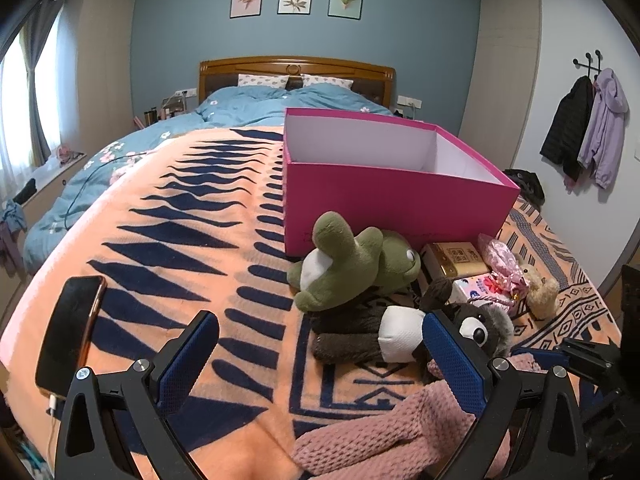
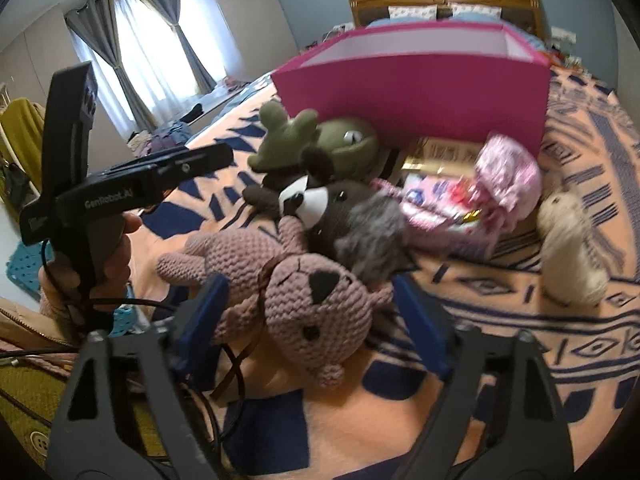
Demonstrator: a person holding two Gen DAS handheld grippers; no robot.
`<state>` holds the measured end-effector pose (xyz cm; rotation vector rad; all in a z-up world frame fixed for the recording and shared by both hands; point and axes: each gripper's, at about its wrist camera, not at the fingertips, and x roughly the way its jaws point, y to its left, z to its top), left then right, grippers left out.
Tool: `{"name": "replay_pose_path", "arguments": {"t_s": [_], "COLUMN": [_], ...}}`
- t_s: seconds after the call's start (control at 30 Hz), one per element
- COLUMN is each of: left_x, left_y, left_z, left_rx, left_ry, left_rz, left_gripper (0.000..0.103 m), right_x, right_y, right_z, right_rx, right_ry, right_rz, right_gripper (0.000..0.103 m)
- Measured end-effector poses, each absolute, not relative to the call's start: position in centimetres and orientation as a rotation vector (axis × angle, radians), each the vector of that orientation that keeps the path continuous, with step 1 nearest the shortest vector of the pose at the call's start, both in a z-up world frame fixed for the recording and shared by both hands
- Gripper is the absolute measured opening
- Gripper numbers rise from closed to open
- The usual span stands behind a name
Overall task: Organize objects
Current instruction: 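Reach the right gripper to the pink knitted bear and grasp it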
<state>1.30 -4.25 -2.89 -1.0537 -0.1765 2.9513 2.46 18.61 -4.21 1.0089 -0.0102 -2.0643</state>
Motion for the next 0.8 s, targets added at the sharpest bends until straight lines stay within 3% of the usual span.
{"name": "replay_pose_path", "arguments": {"t_s": [0.17, 0.27, 0.8], "left_x": [1.7, 2.1, 4.2], "left_y": [-5.3, -5.8, -4.4], "left_z": [-2.8, -2.4, 0.3], "left_rx": [-1.05, -1.028, -0.841], "left_ry": [-0.233, -0.259, -0.216], "left_rz": [2.928, 2.892, 2.584], "left_gripper": [0.103, 0.103, 0.103], "right_x": [2.4, 2.5, 1.5], "right_y": [19.0, 19.4, 21.0], "right_z": [-4.4, -3.9, 1.7], "right_rx": [1.012, 1.001, 0.803], "right_ry": [-0.035, -0.04, -0.145], "right_rz": [-2.054, -2.052, -2.101], "right_gripper": [0.07, 0.051, 0.049]}}
